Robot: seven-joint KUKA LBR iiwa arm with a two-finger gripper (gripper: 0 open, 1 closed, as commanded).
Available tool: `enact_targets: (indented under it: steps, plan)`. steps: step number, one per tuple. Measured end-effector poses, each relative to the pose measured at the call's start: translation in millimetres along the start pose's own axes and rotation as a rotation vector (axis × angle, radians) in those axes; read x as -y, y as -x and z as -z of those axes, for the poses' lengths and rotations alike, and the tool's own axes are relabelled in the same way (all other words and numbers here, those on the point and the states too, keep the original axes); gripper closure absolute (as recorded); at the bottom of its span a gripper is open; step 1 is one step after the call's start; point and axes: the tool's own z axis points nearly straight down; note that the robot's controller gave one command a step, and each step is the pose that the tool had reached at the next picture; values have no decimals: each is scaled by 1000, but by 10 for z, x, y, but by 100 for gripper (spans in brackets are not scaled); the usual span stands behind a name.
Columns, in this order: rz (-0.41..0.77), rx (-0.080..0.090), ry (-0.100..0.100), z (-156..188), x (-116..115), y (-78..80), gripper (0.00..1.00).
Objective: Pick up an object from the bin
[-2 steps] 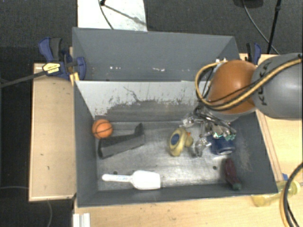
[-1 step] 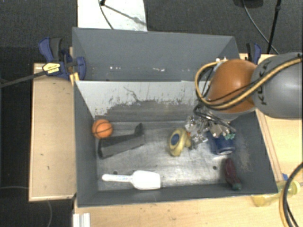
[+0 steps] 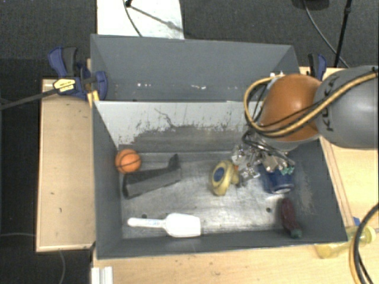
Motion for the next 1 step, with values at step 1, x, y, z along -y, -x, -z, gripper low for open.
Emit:
enact_targets:
  steps: [1]
  plan:
    - [67, -10, 2, 1250, 191, -55, 100]
